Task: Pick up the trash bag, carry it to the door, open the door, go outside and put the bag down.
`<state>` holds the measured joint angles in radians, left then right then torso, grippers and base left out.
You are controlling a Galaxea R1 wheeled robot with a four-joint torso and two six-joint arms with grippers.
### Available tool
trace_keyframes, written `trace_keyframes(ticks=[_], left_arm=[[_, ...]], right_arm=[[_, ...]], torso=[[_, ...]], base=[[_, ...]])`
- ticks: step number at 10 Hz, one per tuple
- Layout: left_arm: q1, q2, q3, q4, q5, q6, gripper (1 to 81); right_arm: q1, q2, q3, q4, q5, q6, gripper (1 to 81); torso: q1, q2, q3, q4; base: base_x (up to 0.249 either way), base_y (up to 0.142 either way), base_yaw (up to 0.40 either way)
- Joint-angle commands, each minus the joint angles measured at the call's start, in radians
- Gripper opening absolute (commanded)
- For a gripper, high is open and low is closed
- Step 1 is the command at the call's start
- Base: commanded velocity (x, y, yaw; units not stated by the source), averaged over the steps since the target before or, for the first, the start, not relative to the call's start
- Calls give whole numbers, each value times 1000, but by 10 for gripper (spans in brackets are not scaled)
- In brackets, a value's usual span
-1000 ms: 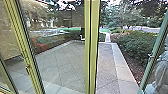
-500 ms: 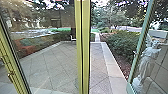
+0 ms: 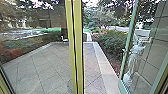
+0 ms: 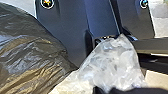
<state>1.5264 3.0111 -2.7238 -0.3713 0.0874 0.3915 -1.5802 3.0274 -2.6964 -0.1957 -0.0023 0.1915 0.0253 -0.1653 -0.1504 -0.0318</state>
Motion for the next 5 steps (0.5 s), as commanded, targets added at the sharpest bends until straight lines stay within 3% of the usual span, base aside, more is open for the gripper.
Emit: trace_keyframes(ticks=[1, 5], left_arm=[[-45, 0, 3, 3, 75, 4, 10], [-45, 2, 4, 2, 74, 4, 10]], right_arm=[[45, 1, 1, -8, -53, -1, 811], [47, 6, 1, -8, -54, 0, 811]], torso=[[0, 0, 0, 0], [0, 0, 0, 0]], base=[[0, 0, 0], [0, 0, 0]])
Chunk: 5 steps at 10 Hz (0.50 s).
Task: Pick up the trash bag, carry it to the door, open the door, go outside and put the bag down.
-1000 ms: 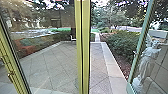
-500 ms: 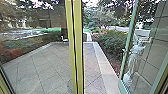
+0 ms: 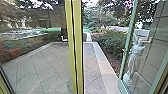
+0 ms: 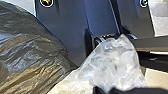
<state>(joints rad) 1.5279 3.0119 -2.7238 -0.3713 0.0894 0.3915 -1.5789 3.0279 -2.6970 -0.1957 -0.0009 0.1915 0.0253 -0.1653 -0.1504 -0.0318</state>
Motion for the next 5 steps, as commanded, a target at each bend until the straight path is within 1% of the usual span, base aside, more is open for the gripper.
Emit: trace_keyframes(ticks=[1, 5], left_arm=[[-47, 4, 3, 2, 72, 4, 10], [-50, 6, 3, 2, 69, 4, 10]], right_arm=[[49, 5, 0, -8, -65, 2, 811], [46, 10, -1, -2, -70, 3, 811]], torso=[[0, 0, 0, 0], [0, 0, 0, 0]], base=[[0, 0, 0], [0, 0, 0]])
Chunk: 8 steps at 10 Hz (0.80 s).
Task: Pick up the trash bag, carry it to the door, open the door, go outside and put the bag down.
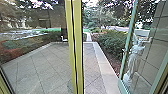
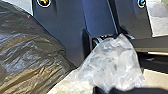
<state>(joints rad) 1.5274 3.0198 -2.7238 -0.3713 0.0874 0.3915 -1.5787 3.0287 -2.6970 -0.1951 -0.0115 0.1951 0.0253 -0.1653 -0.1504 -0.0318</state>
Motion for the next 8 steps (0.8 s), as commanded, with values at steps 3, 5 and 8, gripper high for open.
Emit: trace_keyframes(ticks=[3, 5, 8], left_arm=[[-51, -1, 3, 3, 71, 4, 10], [-51, 1, 3, 6, 72, 4, 10], [-51, -4, 3, 6, 71, 4, 10]], right_arm=[[45, 12, -29, -1, -61, 0, 811], [45, 15, -29, -3, -61, 0, 811], [47, 18, -29, -1, -61, 0, 811]], torso=[[0, 0, 0, 0], [0, 0, 0, 0], [0, 0, 0, 0]], base=[[0, 0, 0], [0, -69, 0], [0, -77, 0]])
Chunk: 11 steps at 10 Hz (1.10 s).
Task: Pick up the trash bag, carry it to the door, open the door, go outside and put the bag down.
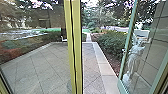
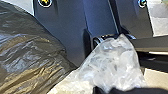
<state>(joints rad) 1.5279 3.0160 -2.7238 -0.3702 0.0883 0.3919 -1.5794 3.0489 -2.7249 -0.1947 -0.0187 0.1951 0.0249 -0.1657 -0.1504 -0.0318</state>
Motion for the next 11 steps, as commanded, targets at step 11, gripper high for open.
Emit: trace_keyframes(ticks=[11], left_arm=[[-51, 5, 3, 7, 71, 5, 10]], right_arm=[[38, -2, -8, -2, -53, 0, 811]], torso=[[0, 0, 0, 0]], base=[[0, -91, 0]])
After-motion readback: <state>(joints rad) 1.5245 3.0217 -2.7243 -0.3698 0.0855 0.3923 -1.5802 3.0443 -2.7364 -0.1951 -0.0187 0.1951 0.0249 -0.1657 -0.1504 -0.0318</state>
